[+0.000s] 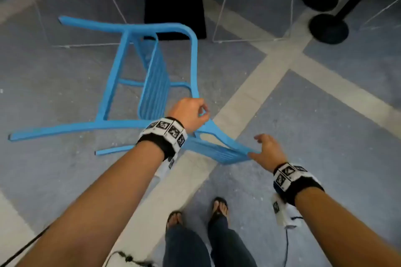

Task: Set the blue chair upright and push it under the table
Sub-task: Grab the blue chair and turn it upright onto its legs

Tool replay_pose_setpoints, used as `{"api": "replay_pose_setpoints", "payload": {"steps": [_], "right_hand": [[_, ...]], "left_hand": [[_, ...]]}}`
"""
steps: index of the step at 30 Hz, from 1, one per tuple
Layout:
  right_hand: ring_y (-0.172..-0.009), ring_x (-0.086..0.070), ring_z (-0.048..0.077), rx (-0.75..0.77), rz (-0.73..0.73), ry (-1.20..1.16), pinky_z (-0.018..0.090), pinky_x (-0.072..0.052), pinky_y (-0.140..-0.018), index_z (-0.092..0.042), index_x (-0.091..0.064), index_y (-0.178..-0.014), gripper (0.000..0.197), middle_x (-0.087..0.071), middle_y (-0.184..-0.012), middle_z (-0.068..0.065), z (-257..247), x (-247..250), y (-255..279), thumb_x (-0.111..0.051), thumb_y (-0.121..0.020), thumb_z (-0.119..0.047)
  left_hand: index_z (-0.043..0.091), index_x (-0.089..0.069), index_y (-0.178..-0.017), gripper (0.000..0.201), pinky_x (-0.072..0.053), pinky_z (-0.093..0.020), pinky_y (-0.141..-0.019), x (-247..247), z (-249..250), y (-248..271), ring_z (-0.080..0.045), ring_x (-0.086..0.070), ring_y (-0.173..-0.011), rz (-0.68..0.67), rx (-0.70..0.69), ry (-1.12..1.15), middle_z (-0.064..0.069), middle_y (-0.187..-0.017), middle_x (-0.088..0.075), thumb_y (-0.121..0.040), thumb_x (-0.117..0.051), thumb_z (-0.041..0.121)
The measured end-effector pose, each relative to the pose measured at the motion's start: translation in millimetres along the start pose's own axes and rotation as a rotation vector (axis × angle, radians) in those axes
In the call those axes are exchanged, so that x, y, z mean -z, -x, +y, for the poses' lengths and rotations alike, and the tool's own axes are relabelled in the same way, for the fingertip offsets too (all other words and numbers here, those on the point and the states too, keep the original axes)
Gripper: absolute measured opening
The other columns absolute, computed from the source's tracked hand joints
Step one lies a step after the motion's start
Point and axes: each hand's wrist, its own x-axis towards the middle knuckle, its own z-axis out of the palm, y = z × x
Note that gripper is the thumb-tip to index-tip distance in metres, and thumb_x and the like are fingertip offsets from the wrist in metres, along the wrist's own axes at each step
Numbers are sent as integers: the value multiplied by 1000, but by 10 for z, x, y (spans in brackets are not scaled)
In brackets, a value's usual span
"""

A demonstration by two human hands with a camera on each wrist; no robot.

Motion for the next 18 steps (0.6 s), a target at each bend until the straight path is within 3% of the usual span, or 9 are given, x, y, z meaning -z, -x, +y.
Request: {"api": "replay_pose_setpoints", "payload": {"steps": [2, 5, 7, 10, 12, 14, 16, 17, 18], "right_hand": [[-104, -52, 36, -7, -7, -3, 39, -43, -86, -3, -52, -115, 52, -56, -114, 23, 290, -206, -213, -77, -69, -10], [-93, -57, 27, -29, -48, -93, 24, -38, -75, -4, -59, -105, 43, -63, -103, 18, 717, -504, -394, -79, -67, -6], [-89, -60, 28, -27, -42, -125, 26, -39, -72, -3, -61, -102, 37, -65, -100, 20, 976, -707, -440, -78, -69, -8], [-92, -63, 27, -31, -16, -189, 28, -45, -74, 3, -59, -107, 33, -64, -107, 25, 1102, -914, -557, -71, -77, -3], [-91, -64, 19, -60, -105, -272, 26, -48, -75, 7, -56, -107, 26, -60, -109, 27, 1053, -991, -635, -62, -82, 4], [-83, -60, 19, -123, -145, -298, 32, -48, -79, -8, -59, -90, 11, -63, -95, 13, 1007, -1017, -700, -58, -85, 2], [-71, -44, -1, -159, -107, -333, 14, -42, -69, -32, -42, -70, 42, -47, -76, -12, 972, -988, -713, -58, -84, 5], [-68, -37, -6, -158, -81, -338, 11, -37, -66, -37, -34, -68, 52, -40, -74, -16, 948, -944, -681, -58, -83, 6], [-67, -35, -6, -142, -73, -344, 14, -37, -67, -39, -32, -67, 55, -38, -72, -18, 889, -878, -644, -60, -81, 7]], "left_hand": [[13, -70, -94, 17, -46, -28, -79, -514, 25, -276, -23, -63, -92, -27, -79, -19, -6, -94, -72, -81, -67, 24], [20, -67, -99, 29, -43, -33, -86, -1276, 61, -527, -25, -55, -100, -198, -198, -167, -2, -101, -68, -80, -66, 42], [24, -63, -103, 44, -38, -35, -89, -1754, 95, -566, -24, -52, -104, -295, -304, -340, -1, -105, -66, -79, -57, 60], [22, -66, -91, 67, -39, -34, -75, -2145, 270, -557, -25, -59, -86, -343, -369, -540, -4, -91, -68, -78, -33, 79], [20, -67, -82, 71, -34, -32, -63, -2187, 404, -576, -25, -53, -69, -357, -384, -606, -4, -74, -62, -77, -30, 81], [20, -66, -79, 62, -31, -31, -60, -2155, 472, -587, -24, -45, -63, -374, -403, -624, -3, -64, -51, -77, -38, 76], [19, -67, -81, 50, -31, -29, -59, -2106, 517, -569, -24, -44, -63, -380, -383, -624, -5, -72, -61, -76, -48, 66], [19, -67, -82, 47, -32, -29, -59, -2049, 547, -529, -24, -46, -64, -389, -364, -628, -6, -80, -66, -76, -51, 63], [19, -67, -83, 45, -32, -28, -59, -1989, 563, -504, -25, -52, -66, -380, -345, -626, -7, -84, -68, -75, -53, 61]]}}
